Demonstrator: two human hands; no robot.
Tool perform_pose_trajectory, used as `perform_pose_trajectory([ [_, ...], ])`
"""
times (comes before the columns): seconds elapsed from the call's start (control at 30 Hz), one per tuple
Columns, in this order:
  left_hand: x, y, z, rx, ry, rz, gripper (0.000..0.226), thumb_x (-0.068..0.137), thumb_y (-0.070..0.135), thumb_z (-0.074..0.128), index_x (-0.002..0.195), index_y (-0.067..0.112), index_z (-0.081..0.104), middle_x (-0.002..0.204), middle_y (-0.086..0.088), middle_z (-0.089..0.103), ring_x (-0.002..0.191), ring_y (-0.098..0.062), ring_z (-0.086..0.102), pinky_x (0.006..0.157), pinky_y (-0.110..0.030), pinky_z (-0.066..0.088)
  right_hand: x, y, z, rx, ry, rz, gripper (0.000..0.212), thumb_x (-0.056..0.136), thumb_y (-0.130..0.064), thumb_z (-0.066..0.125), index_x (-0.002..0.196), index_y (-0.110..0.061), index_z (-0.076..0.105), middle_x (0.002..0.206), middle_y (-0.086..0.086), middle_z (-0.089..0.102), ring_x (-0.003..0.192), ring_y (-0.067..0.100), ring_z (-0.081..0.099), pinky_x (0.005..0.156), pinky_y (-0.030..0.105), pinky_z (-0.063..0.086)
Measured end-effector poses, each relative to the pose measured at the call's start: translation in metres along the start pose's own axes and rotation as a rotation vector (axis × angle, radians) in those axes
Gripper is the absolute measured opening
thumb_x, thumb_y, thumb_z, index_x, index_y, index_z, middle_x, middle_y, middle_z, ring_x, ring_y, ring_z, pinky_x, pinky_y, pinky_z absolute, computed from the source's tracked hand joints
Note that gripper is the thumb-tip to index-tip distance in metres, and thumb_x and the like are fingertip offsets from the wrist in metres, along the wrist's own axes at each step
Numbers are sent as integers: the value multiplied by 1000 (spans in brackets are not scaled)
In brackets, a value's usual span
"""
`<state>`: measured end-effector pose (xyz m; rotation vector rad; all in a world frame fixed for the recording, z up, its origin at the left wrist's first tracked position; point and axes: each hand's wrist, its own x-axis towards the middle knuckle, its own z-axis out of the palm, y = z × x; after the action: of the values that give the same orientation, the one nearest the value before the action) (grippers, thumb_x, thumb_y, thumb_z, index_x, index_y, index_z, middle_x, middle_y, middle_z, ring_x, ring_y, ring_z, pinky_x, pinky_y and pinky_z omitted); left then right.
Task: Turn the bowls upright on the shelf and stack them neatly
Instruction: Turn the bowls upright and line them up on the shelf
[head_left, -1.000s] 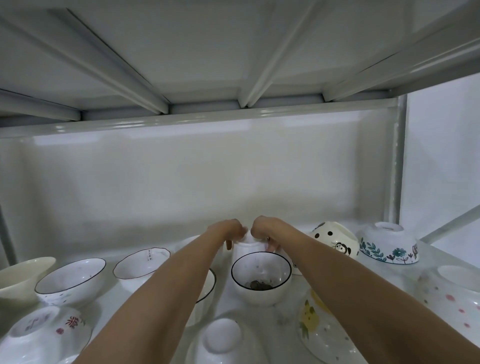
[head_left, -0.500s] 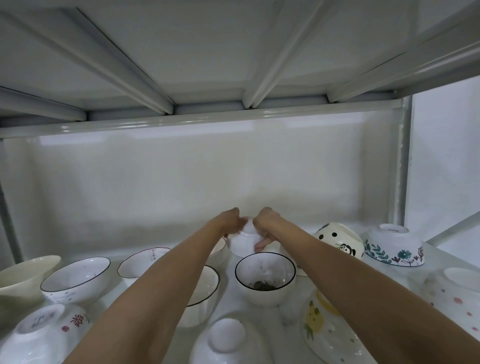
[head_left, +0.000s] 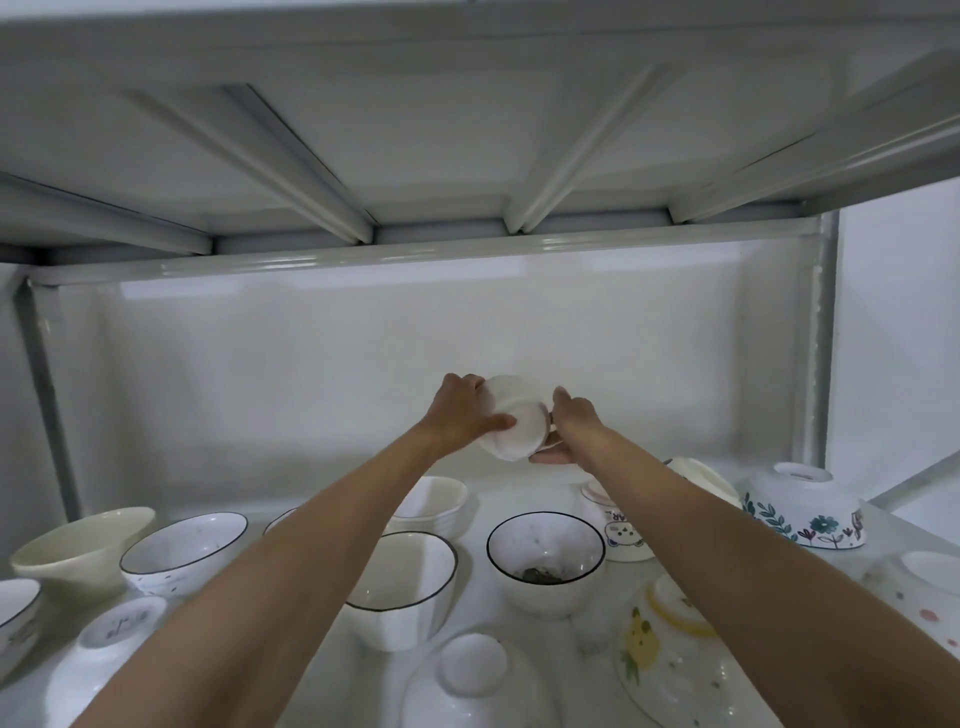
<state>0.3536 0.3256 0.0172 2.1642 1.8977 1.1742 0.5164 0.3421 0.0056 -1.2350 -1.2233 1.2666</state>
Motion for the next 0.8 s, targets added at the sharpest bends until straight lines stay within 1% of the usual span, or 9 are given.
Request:
perform_pose_trajectory([
  [0.07, -11, 0, -3, 98, 16, 146, 68, 66, 34, 83, 121, 12, 49, 115, -4, 44, 93, -17, 47, 82, -26, 43, -2, -2, -9, -13, -78, 94, 63, 100, -51, 22, 111, 2, 55, 95, 27, 66, 68, 32, 68, 54, 35, 60],
  [0.2, -28, -11, -2, 234, 9, 423, 71, 66, 28, 82, 125, 17, 45, 118, -2, 39, 99, -18, 48, 86, -34, 48, -5, -7, -18, -145, -216, 190, 75, 92, -68, 24, 103, -1, 55, 88, 23, 67, 67, 26, 67, 42, 21, 51],
  [0.27, -33, -17, 0, 247, 7, 498, 72, 66, 26, 84, 126, 20, 45, 119, 0, 38, 102, -20, 50, 85, -32, 49, -5, -8, -18, -166, -249, 212, 60, 95, -58, 37, 99, -1, 54, 85, 23, 66, 66, 28, 67, 43, 23, 54],
  [0.33, -36, -21, 1, 241, 4, 524, 74, 65, 24, 85, 126, 25, 43, 119, 1, 39, 102, -19, 51, 84, -31, 50, -6, -7, -14, -163, -262, 218, 33, 97, -32, 46, 96, 0, 53, 84, 24, 63, 67, 33, 66, 50, 27, 57],
  [0.47, -39, -18, -3, 141, -61, 374, 81, 66, 39, 84, 133, 27, 40, 127, 1, 37, 109, -16, 50, 93, -31, 48, -7, -2, -7, -183, -209, 138, 17, 96, -13, 43, 89, 0, 51, 88, 28, 62, 66, 38, 65, 50, 30, 57],
  [0.53, -37, -12, -3, -1, -68, 134, 82, 74, 54, 73, 140, 23, 35, 136, -3, 37, 117, -19, 49, 101, -35, 45, -4, 2, -2, -224, -152, 82, 11, 92, -5, 45, 85, 2, 51, 92, 29, 62, 67, 40, 66, 58, 34, 58],
  [0.6, -28, -12, 0, 2, -106, -126, 74, 87, 60, 52, 140, 9, 38, 137, -14, 47, 123, -29, 51, 103, -37, 40, 2, 8, 3, -271, -96, 35, 8, 87, 2, 46, 87, 5, 53, 91, 28, 61, 72, 43, 68, 69, 46, 60],
  [0.7, -22, -17, 10, 166, -219, -283, 53, 96, 45, 43, 114, -3, 57, 116, -20, 66, 108, -35, 62, 95, -39, 48, 7, 17, 7, -328, -58, -4, 8, 82, 7, 49, 87, 4, 55, 91, 22, 59, 74, 39, 66, 70, 49, 60],
  [0.8, -19, -18, 20, 154, -246, -309, 20, 86, 15, 46, 95, 0, 55, 93, -15, 71, 92, -32, 70, 86, -37, 55, 7, 23, 8, -453, -79, -18, 6, 88, -1, 54, 86, -6, 53, 84, 14, 61, 67, 24, 64, 61, 32, 60],
])
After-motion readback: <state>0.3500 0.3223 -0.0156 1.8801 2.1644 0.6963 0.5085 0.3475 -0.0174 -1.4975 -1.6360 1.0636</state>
